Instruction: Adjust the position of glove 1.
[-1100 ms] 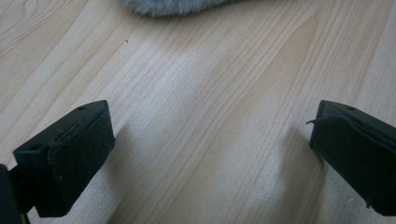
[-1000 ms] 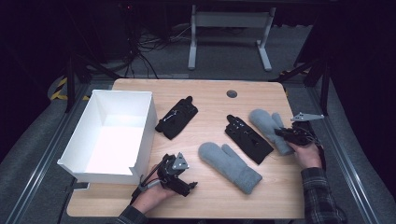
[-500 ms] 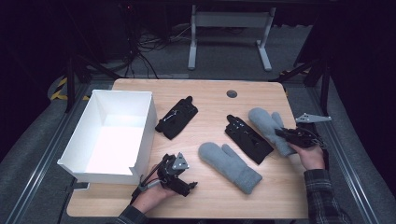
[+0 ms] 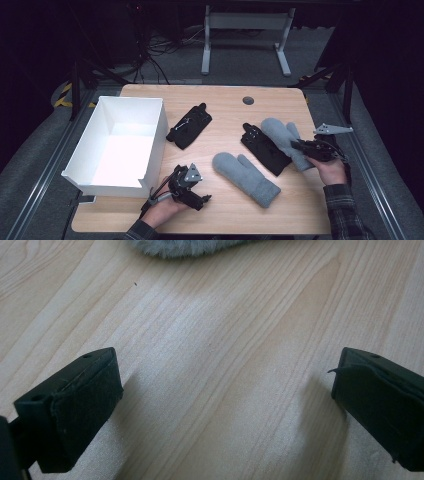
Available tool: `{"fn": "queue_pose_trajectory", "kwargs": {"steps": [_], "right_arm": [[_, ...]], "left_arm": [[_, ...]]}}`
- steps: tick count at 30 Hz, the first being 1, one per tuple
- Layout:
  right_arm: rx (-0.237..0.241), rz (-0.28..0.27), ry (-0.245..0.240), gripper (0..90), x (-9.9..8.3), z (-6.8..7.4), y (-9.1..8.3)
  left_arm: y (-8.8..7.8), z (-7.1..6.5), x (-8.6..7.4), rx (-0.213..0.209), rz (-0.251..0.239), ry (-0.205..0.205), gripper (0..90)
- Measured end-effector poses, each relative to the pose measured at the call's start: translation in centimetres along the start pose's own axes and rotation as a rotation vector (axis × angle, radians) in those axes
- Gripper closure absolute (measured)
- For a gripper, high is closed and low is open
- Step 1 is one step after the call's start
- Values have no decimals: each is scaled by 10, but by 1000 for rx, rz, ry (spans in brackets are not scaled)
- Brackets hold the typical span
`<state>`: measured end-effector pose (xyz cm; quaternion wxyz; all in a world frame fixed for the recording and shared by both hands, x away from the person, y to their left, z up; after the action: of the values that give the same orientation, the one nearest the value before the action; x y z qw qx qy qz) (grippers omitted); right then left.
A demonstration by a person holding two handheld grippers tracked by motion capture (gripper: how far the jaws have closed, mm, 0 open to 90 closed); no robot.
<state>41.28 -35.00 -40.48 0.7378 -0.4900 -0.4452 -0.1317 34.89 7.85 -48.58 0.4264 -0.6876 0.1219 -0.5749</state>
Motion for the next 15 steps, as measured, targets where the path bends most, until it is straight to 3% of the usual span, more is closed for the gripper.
{"fn": "queue_pose_trajectory", "kwargs": {"steps": [15], "right_arm": [[89, -1, -48, 827, 1, 35, -6]], "left_arm": [[0, 0, 0, -1, 0, 0, 2]]}}
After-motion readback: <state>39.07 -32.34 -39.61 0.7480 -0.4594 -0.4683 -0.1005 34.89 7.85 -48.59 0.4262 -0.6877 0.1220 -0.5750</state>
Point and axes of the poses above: each handheld gripper's, and its own axes: y roughly forward along the jaws, x roughly out of its top, z roughly to its left, the point moved 1 cm from there along y, roughly forward along the jaws, and after that the axes turned 4 degrees about y, right-handed, at the moved point
